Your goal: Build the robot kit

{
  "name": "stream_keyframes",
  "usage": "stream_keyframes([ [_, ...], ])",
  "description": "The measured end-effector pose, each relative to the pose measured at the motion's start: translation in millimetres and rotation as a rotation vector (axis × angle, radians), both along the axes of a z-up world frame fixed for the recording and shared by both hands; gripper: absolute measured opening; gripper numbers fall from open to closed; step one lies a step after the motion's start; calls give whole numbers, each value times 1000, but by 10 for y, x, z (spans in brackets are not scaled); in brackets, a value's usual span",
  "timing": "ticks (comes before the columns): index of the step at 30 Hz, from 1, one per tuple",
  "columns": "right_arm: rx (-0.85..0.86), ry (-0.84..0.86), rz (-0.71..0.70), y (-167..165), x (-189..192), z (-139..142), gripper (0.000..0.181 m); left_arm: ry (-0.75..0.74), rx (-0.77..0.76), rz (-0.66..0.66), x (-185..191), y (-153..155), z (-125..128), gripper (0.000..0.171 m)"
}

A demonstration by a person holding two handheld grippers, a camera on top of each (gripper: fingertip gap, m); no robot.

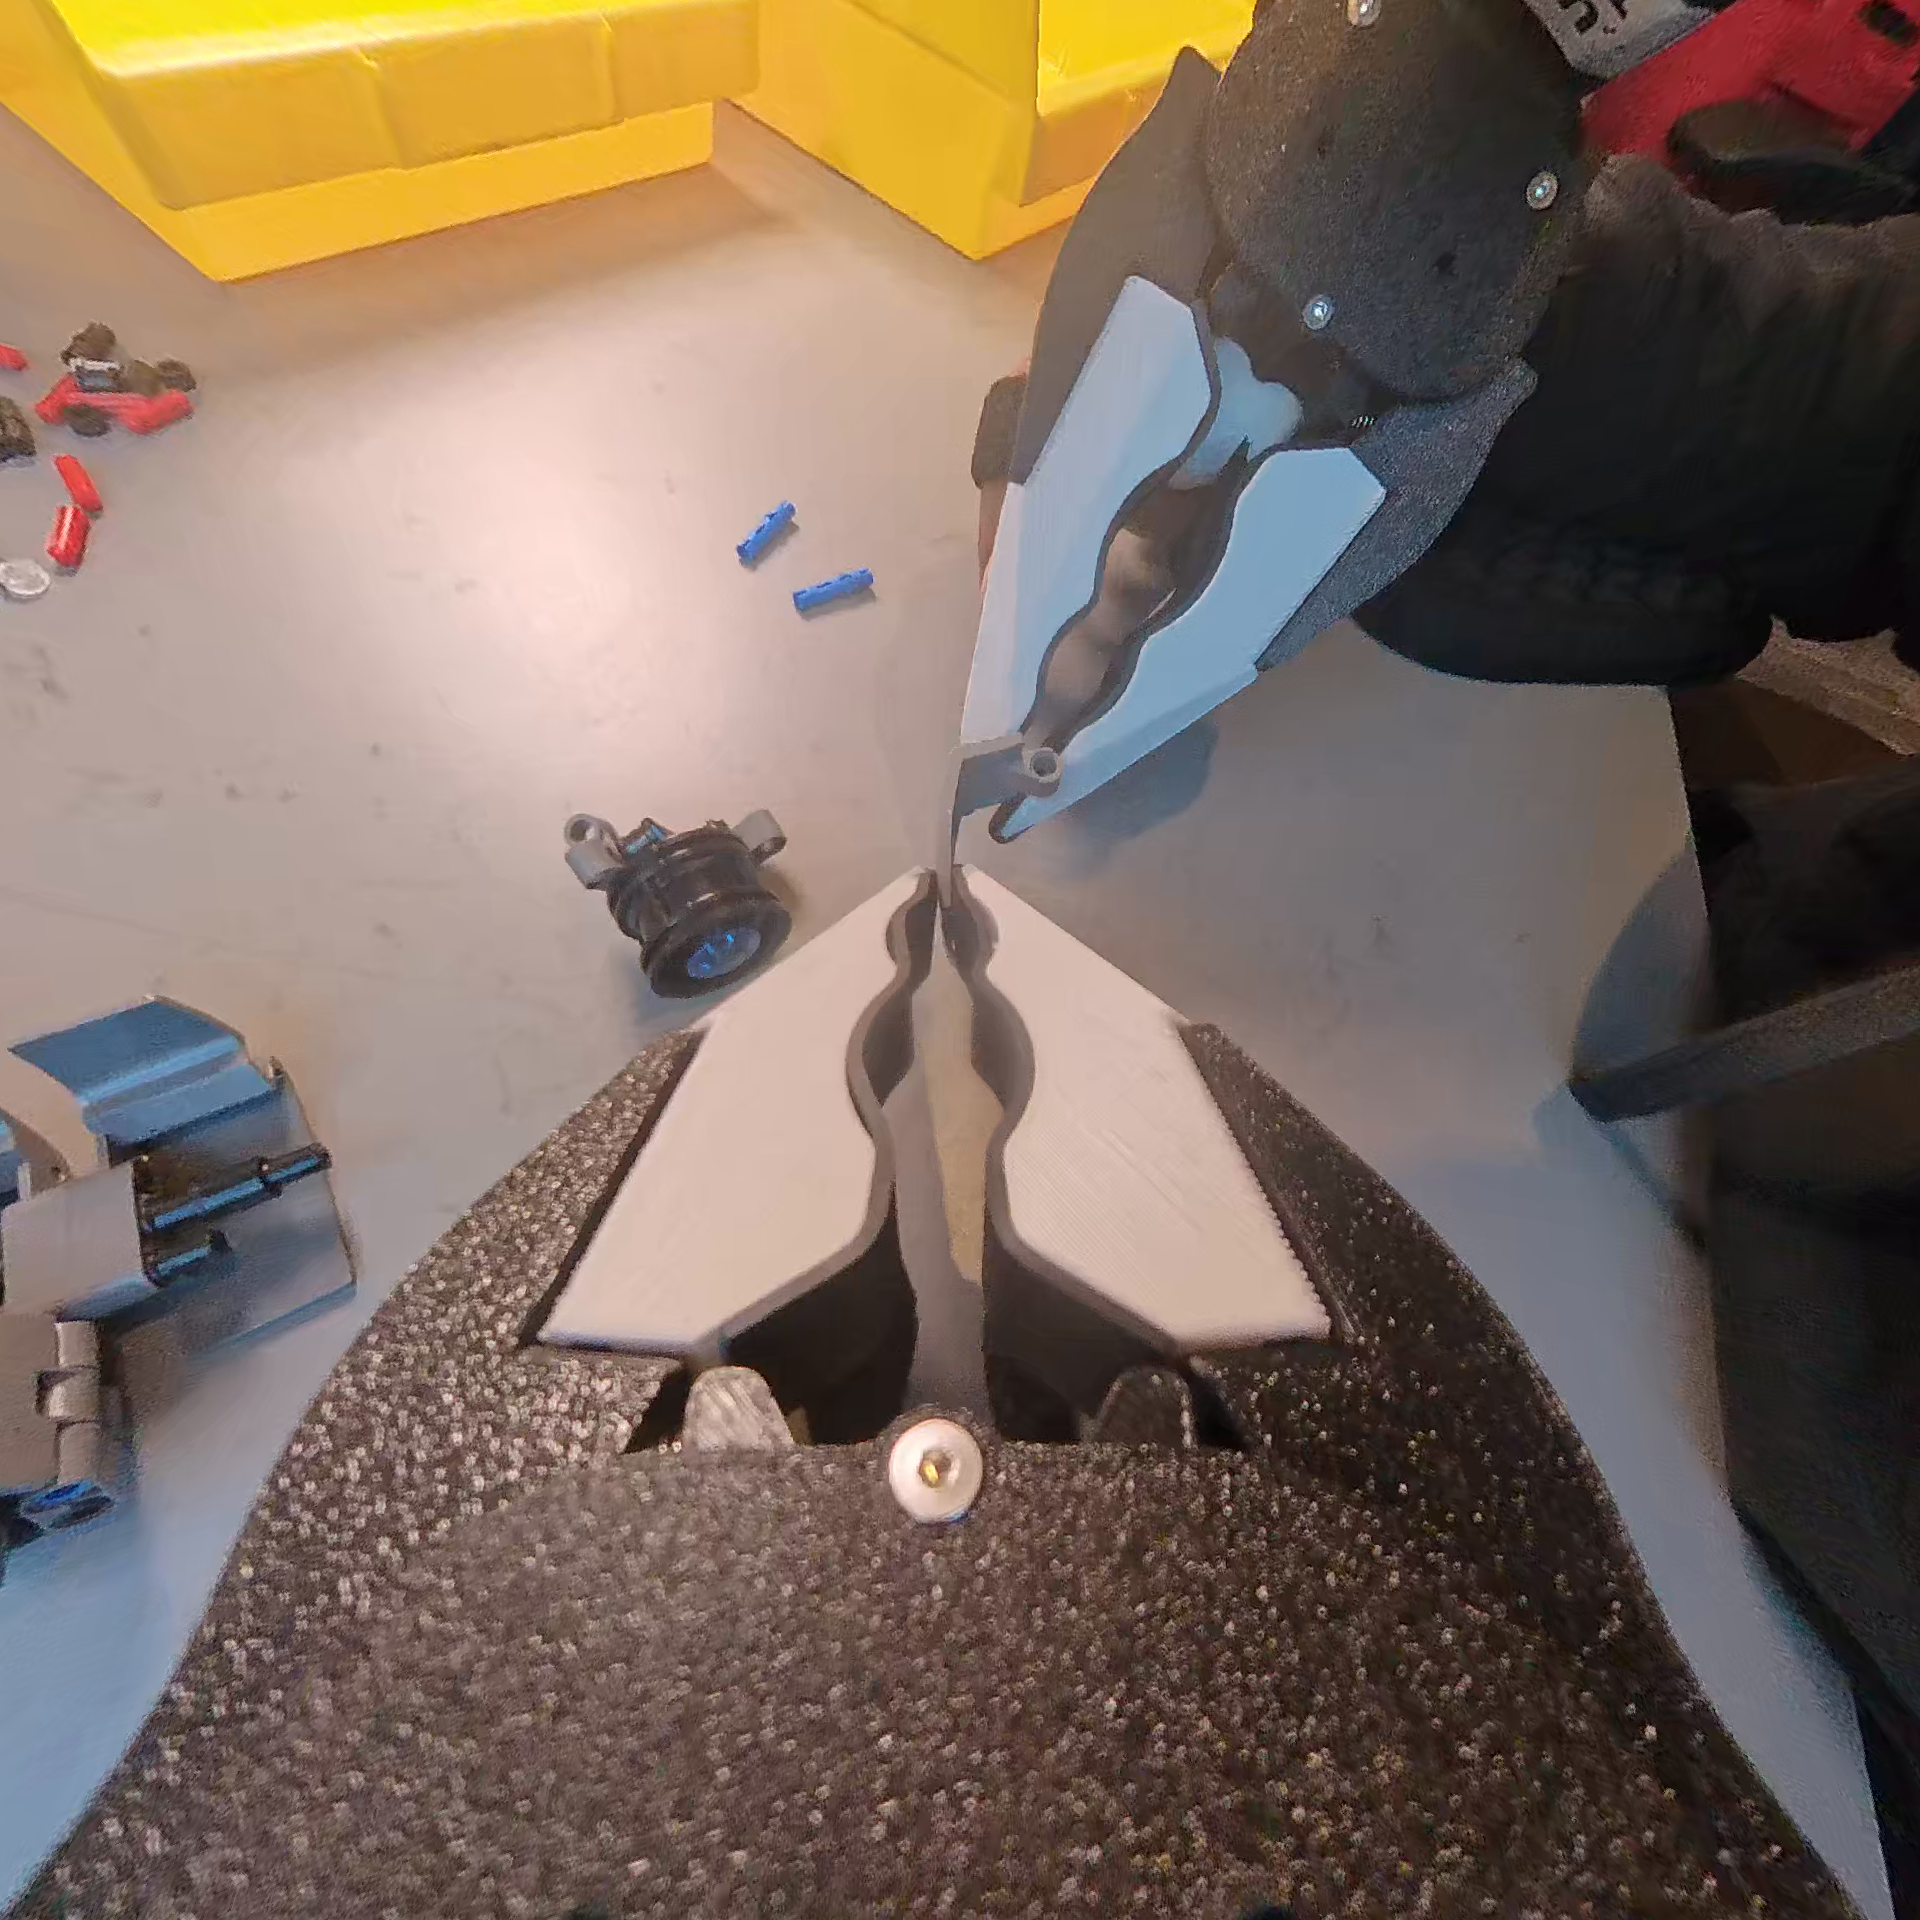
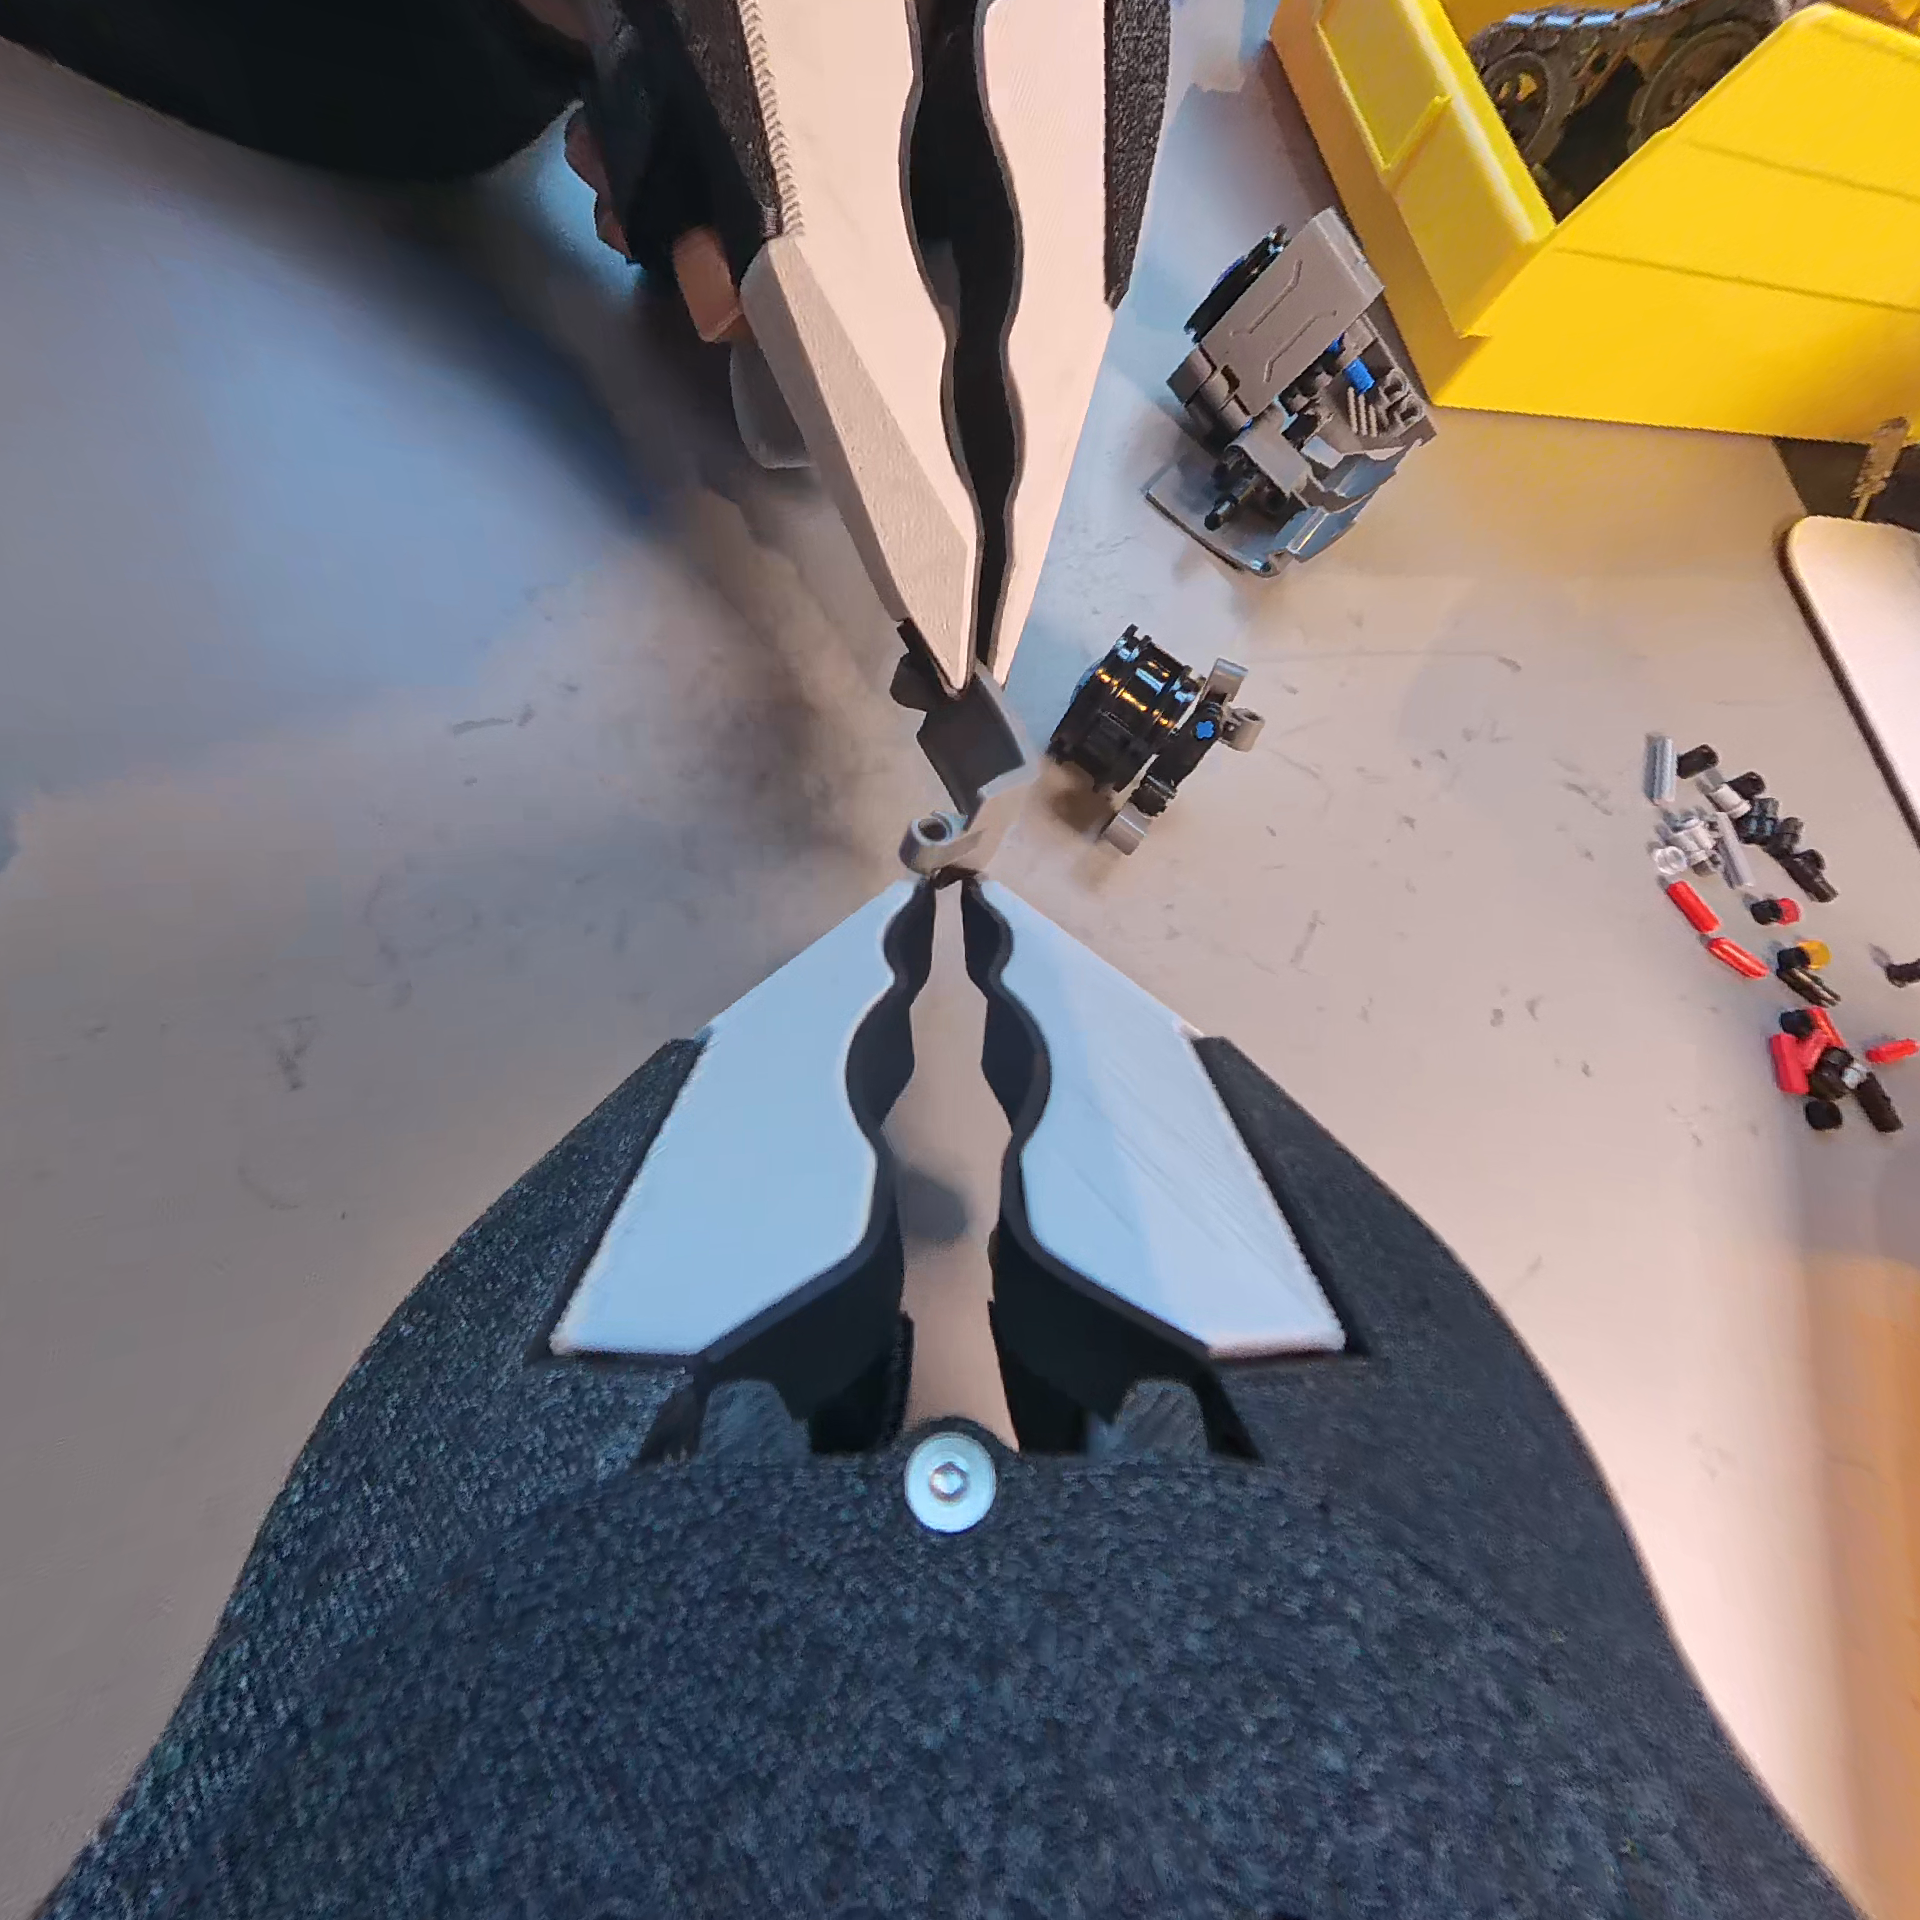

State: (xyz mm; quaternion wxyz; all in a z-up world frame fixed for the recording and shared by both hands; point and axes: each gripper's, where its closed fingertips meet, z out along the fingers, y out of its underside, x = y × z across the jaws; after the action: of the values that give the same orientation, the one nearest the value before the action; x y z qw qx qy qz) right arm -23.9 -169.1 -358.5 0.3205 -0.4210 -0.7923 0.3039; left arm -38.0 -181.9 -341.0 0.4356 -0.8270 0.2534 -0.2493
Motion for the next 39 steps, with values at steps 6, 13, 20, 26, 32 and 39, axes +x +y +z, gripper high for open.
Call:
stream_keyframes([
  [6,-38,121,-20,46,-44,244,0,-46,1,14,-34,13,48,2],
  [13,-39,186,10,-19,-56,350,8,-65,12,5,6,10,85,2],
  [20,3,154,-70,165,-61,295,20,-52,-64,136,-226,85,-11,2],
  [26,42,184,-41,30,-146,294,26,-61,-53,66,-45,26,27,2],
  [32,-86,287,42,-143,-112,545,10,-160,-29,-49,207,-49,132,2],
  [39,-14,23,-95,115,-13,221,5,10,8,2,29,1,22,25],
])
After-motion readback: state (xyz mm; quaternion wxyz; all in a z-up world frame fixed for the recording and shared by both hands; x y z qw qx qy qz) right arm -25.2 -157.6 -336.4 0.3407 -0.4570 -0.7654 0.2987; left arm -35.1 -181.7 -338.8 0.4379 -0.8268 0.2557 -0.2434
